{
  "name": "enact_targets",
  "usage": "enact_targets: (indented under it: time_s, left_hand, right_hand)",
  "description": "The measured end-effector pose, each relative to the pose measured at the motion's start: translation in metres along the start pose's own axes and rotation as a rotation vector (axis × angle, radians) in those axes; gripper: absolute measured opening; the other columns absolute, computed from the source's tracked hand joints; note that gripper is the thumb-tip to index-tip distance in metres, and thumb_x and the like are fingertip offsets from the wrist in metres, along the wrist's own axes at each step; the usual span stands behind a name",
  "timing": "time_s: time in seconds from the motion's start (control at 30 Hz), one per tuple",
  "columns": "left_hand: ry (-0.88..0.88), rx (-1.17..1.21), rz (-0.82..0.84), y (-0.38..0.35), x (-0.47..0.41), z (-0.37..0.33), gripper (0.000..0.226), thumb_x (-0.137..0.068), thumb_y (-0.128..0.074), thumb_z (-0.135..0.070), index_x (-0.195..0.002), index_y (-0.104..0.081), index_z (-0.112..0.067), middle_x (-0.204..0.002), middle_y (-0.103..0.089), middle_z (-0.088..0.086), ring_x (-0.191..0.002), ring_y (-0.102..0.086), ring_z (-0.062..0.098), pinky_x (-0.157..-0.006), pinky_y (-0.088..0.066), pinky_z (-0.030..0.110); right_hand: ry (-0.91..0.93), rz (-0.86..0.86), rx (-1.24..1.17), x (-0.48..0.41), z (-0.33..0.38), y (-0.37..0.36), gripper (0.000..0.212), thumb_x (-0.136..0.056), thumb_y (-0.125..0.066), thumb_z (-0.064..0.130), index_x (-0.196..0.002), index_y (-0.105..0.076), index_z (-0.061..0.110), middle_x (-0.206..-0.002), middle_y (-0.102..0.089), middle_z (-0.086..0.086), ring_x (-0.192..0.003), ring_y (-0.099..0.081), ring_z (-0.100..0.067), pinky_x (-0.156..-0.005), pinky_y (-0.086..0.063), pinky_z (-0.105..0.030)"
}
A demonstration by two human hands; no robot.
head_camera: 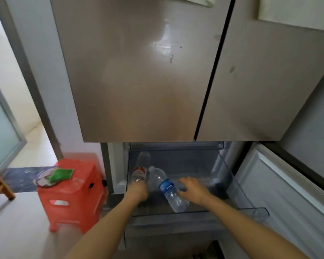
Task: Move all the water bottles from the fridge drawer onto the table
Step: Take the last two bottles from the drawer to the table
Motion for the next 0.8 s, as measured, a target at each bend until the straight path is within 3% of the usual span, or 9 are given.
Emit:
enact_targets:
  time_s: [0.2, 0.37, 0.53, 0.63, 0.8]
  left_hand:
    - [0.071, -0.063, 0.090, -0.018, -0.014, 0.007, 0.052, -0.091, -0.045, -0.021, -0.138, -0.031, -0.003, -0.142, -0.038, 0.019, -0.129, -0.040, 0.031, -0.110, -0.034, 0.039]
    - [0.069, -0.032, 0.176, -0.038, -0.018, 0.003, 0.051, -0.091, -0.050, -0.024, -0.136, -0.037, -0.005, -0.138, -0.043, 0.019, -0.127, -0.042, 0.031, -0.110, -0.032, 0.038]
    - [0.129, -0.057, 0.138, -0.042, -0.025, 0.010, 0.062, -0.087, -0.055, -0.037, -0.138, -0.036, -0.008, -0.144, -0.035, 0.020, -0.132, -0.035, 0.035, -0.113, -0.028, 0.043]
    - [0.175, -0.052, 0.137, -0.045, -0.032, 0.019, 0.070, -0.083, -0.058, -0.039, -0.141, -0.029, -0.013, -0.147, -0.024, 0.021, -0.135, -0.027, 0.038, -0.113, -0.026, 0.047]
    - [0.183, -0.070, 0.152, -0.044, -0.039, 0.018, 0.060, -0.084, -0.059, -0.032, -0.136, -0.037, -0.011, -0.141, -0.037, 0.018, -0.129, -0.039, 0.033, -0.109, -0.034, 0.043]
  right_hand:
    - [-0.043, 0.174, -0.055, -0.052, -0.012, -0.034, 0.052, -0.079, -0.062, 0.041, -0.122, -0.049, 0.014, -0.125, -0.058, -0.012, -0.111, -0.056, -0.029, -0.091, -0.047, -0.036]
    - [-0.051, 0.236, -0.031, -0.083, -0.010, -0.054, 0.059, -0.074, -0.067, 0.043, -0.125, -0.049, 0.020, -0.124, -0.060, -0.005, -0.111, -0.058, -0.024, -0.088, -0.045, -0.029]
    - [-0.052, 0.258, -0.046, -0.102, -0.018, -0.070, 0.061, -0.070, -0.068, 0.047, -0.123, -0.052, 0.020, -0.122, -0.060, -0.003, -0.108, -0.059, -0.021, -0.087, -0.046, -0.028]
    - [-0.064, 0.300, -0.160, -0.111, -0.025, -0.081, 0.066, -0.064, -0.075, 0.042, -0.121, -0.053, 0.020, -0.118, -0.062, -0.002, -0.105, -0.060, -0.019, -0.088, -0.050, -0.030]
    - [-0.086, 0.343, -0.227, -0.118, -0.029, -0.083, 0.068, -0.064, -0.079, 0.027, -0.122, -0.047, 0.012, -0.119, -0.059, -0.005, -0.106, -0.058, -0.020, -0.089, -0.049, -0.030]
Point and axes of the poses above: each hand's wrist, its own x-axis away from the middle knuckle, its own y-axis out of the back of the hand, z = x × y, the point moved 10 cm from there along -x, towards the middle knuckle
